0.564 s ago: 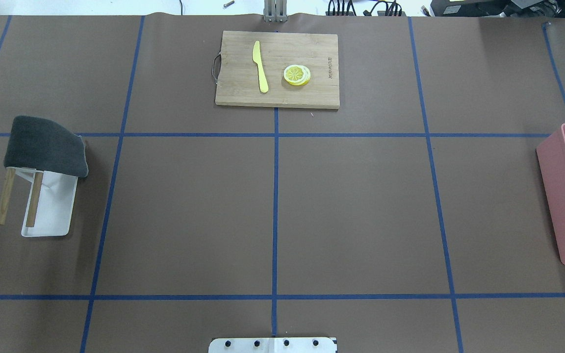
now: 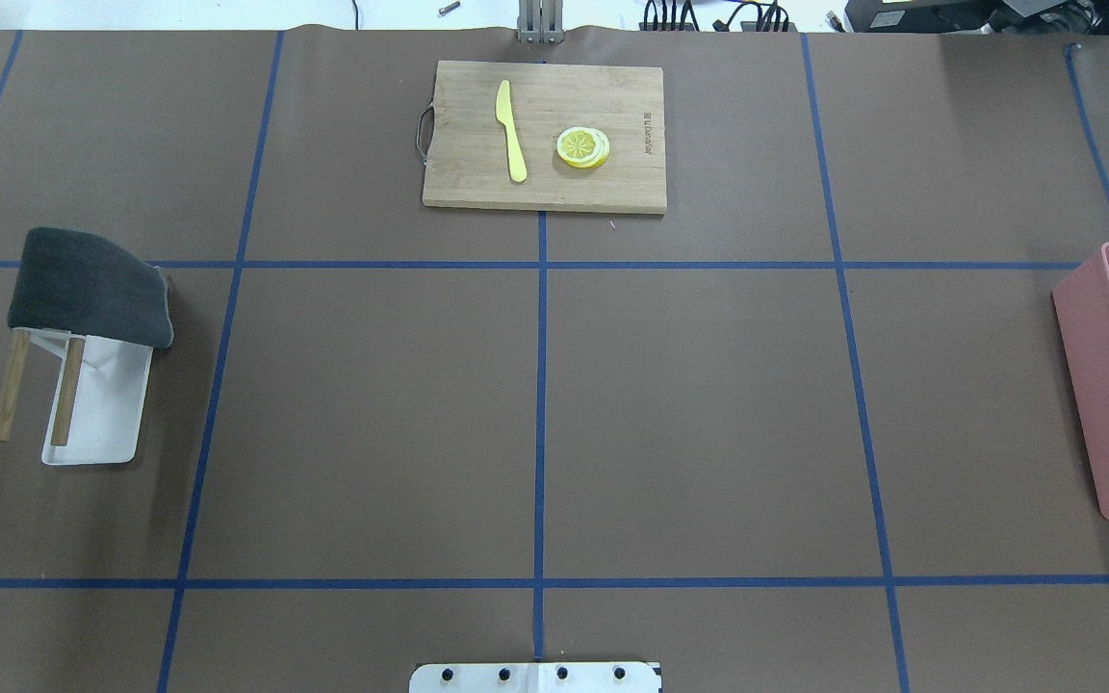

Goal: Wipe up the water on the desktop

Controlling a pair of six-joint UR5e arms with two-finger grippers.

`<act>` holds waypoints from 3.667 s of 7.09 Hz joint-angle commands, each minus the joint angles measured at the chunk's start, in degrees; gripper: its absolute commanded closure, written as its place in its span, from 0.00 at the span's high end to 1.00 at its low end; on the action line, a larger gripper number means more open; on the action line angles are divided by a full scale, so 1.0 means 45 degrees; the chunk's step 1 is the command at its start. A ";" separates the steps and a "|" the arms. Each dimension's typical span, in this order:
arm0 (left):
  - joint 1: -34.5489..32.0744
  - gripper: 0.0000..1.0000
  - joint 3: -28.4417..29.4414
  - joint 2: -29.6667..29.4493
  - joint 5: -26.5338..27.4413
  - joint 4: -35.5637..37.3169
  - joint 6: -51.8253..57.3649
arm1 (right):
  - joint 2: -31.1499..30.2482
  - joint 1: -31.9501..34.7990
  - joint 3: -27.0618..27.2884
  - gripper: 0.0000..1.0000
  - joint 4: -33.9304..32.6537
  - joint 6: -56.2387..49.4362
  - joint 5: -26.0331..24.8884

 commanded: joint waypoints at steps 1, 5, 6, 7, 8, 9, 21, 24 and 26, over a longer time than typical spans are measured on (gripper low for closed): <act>0.0000 0.98 0.0023 0.0015 0.0001 0.0008 0.0001 | 0.0011 0.0000 0.0016 1.00 0.0000 0.0000 0.0001; 0.0000 0.98 0.0004 0.0054 -0.0019 -0.0012 0.0020 | 0.0011 0.0000 0.0036 1.00 0.0000 0.0000 0.0001; 0.0000 0.98 -0.0054 0.0112 -0.0038 -0.0050 0.0059 | 0.0011 0.0000 0.0152 1.00 -0.0038 0.0020 0.0233; 0.0019 0.98 0.0081 0.0113 -0.0019 -0.0089 0.0098 | 0.0108 0.0000 0.0269 1.00 -0.0464 0.0020 0.0352; 0.0019 0.98 0.0024 0.0035 -0.0019 -0.0051 0.0079 | 0.0128 0.0000 0.0309 1.00 -0.0488 0.0020 0.0353; 0.0039 0.98 0.0024 0.0034 -0.0019 -0.0051 0.0079 | 0.0090 0.0000 0.0329 1.00 -0.0488 0.0020 0.0333; 0.4466 0.98 -0.0074 -0.0766 -0.1858 -0.7000 -1.3275 | 0.0519 -0.0176 0.0426 1.00 -0.0332 0.0215 0.1505; 0.5038 0.97 -0.0035 -0.1156 -0.1679 -0.7043 -1.3749 | 0.0578 -0.0214 0.0446 1.00 -0.0371 0.0234 0.1544; 0.5195 0.79 0.0004 -0.1274 -0.1679 -0.7043 -1.3769 | 0.0832 -0.0215 0.0446 1.00 -0.0507 0.0235 0.1563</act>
